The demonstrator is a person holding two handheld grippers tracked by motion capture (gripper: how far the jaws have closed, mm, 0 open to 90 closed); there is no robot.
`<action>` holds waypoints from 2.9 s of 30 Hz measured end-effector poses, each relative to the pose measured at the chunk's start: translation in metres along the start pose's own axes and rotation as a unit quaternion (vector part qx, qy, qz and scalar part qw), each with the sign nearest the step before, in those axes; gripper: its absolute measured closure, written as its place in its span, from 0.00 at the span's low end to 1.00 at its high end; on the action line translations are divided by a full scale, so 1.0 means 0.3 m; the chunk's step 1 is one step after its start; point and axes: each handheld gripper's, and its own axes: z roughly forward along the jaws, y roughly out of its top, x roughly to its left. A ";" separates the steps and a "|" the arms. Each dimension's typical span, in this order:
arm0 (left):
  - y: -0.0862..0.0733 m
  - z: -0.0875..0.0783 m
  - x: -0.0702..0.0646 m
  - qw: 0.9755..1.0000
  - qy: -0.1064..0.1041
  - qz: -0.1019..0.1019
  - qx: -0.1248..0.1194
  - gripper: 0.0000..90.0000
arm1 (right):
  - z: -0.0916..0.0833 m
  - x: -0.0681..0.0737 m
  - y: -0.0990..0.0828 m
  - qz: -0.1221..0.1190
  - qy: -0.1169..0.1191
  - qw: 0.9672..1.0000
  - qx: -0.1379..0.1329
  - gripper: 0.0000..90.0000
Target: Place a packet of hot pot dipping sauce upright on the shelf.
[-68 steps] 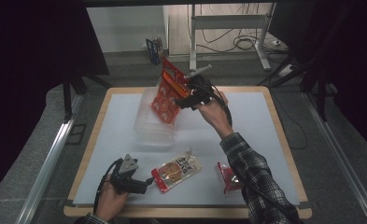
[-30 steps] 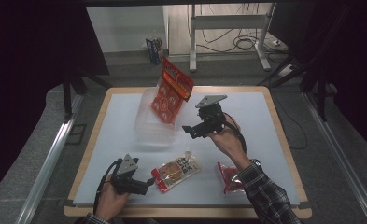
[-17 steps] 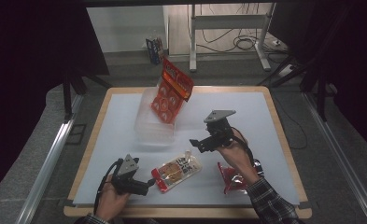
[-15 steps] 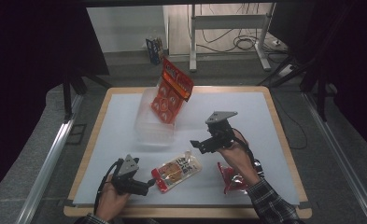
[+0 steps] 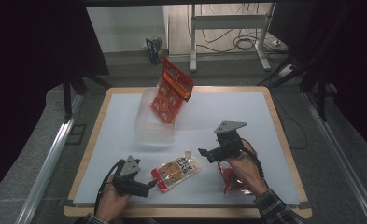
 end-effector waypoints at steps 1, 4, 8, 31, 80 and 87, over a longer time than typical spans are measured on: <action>0.001 0.001 -0.004 1.000 0.001 0.003 0.000 0.01 | -0.003 0.002 -0.006 0.000 -0.002 1.000 0.001 0.00; 0.005 0.004 -0.015 1.000 0.000 0.011 0.000 0.01 | -0.013 0.007 -0.028 0.004 0.000 1.000 0.002 0.00; 0.014 0.009 -0.031 1.000 0.008 0.004 0.008 0.01 | -0.046 0.015 -0.060 0.006 -0.005 1.000 -0.004 0.00; 0.069 0.004 -0.101 0.999 -0.033 0.038 -0.014 0.20 | -0.184 -0.009 -0.241 0.034 -0.087 0.996 0.015 0.01; 0.421 0.382 -0.443 0.973 -0.193 0.117 -0.041 1.00 | -0.399 -0.042 -0.422 0.107 -0.131 0.986 0.006 0.01; 0.402 0.444 -0.446 0.976 -0.180 0.121 -0.005 1.00 | -0.415 -0.048 -0.437 0.114 -0.131 0.985 0.008 0.01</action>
